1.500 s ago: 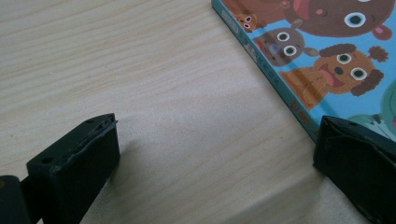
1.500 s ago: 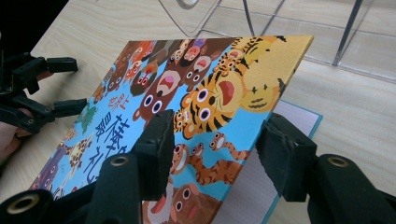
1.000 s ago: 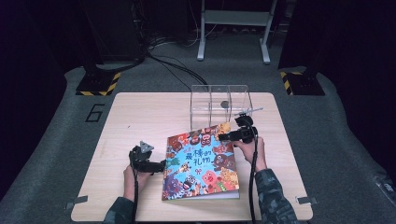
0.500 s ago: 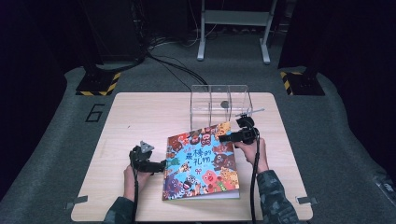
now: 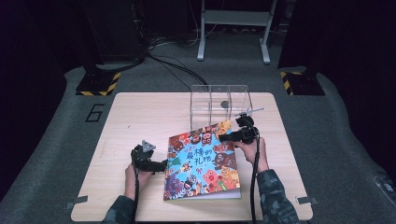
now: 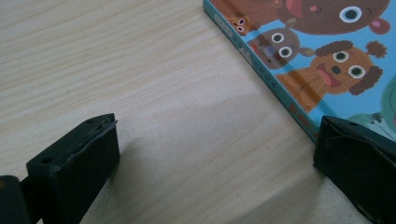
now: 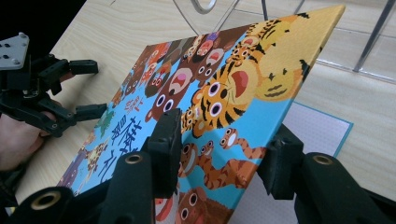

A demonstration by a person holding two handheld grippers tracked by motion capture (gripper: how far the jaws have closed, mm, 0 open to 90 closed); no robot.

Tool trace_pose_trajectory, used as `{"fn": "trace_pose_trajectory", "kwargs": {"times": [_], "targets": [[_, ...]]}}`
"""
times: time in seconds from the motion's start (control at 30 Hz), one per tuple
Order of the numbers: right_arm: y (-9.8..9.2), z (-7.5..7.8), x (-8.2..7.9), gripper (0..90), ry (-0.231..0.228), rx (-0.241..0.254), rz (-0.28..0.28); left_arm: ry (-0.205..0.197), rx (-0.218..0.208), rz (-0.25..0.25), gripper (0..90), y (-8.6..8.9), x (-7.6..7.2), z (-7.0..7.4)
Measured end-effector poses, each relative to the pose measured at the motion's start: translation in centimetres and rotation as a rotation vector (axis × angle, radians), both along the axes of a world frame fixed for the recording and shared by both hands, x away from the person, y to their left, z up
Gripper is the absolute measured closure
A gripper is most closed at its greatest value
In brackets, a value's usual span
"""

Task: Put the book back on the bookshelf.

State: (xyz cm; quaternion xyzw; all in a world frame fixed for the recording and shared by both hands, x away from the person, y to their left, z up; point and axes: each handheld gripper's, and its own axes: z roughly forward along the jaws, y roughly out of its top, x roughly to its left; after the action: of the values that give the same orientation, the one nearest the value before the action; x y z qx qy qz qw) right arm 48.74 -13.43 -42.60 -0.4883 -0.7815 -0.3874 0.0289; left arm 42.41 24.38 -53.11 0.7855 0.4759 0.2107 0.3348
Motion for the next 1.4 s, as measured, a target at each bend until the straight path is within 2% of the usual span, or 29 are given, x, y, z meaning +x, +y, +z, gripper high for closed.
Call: {"fn": "trace_pose_trajectory", "kwargs": {"times": [0.27, 0.4, 0.47, 0.5, 0.6, 0.73, 0.83, 1.1, 1.2, 1.23, 1.27, 1.33, 1.4], "targets": [[-0.8, -0.1, -0.7, 55.8, 0.004, 0.012, -0.001, 0.016, 0.005, -0.027, 0.1, -0.2, 0.1, 0.1], [-0.8, 0.0, -0.8, 55.6, 0.012, 0.011, -0.006, 0.032, -0.05, -0.033, 0.0, 0.3, 0.3, 0.5], [-0.8, 0.0, -0.8, 55.4, 0.011, 0.006, -0.003, 0.017, -0.046, -0.023, 0.0, 0.2, 0.3, 0.8], [-0.8, 0.0, -0.8, 55.3, 0.019, 0.004, -0.007, 0.018, -0.038, -0.026, 0.0, 0.2, 0.4, 0.9], [-0.8, 0.1, -0.8, 55.3, 0.006, 0.002, -0.002, 0.034, -0.014, -0.044, 0.0, -0.3, 0.6, 0.8], [-0.6, 0.3, -0.7, 53.8, -0.005, -0.009, 0.009, 0.038, -0.017, -0.039, 0.1, -0.2, 0.8, 0.7], [-0.5, 0.5, -0.7, 49.0, 0.002, -0.006, 0.021, 0.042, 0.005, -0.041, 0.2, -0.2, 0.9, 0.4], [0.2, 0.8, 0.1, 36.6, 0.025, 0.028, 0.047, 0.027, 0.012, -0.042, 0.2, -0.4, 1.0, 0.2], [0.7, 0.7, 0.4, 41.0, 0.032, 0.015, 0.042, 0.032, 0.019, -0.05, 0.2, -0.4, 1.0, 0.3], [0.8, 0.6, 0.5, 44.1, 0.026, 0.001, 0.047, 0.013, 0.009, -0.038, 0.2, -0.6, 1.0, 0.1], [1.1, 0.6, 0.6, 46.7, 0.032, -0.013, 0.048, 0.027, 0.017, -0.05, 0.2, -0.6, 1.0, 0.3], [1.6, 0.5, 0.7, 48.0, 0.029, -0.044, 0.045, 0.022, 0.016, -0.052, 0.3, -0.7, 1.0, 0.2], [1.6, 0.6, 0.7, 50.2, 0.028, -0.03, 0.04, 0.018, 0.013, -0.048, 0.3, -0.8, 1.0, 0.2]]}}
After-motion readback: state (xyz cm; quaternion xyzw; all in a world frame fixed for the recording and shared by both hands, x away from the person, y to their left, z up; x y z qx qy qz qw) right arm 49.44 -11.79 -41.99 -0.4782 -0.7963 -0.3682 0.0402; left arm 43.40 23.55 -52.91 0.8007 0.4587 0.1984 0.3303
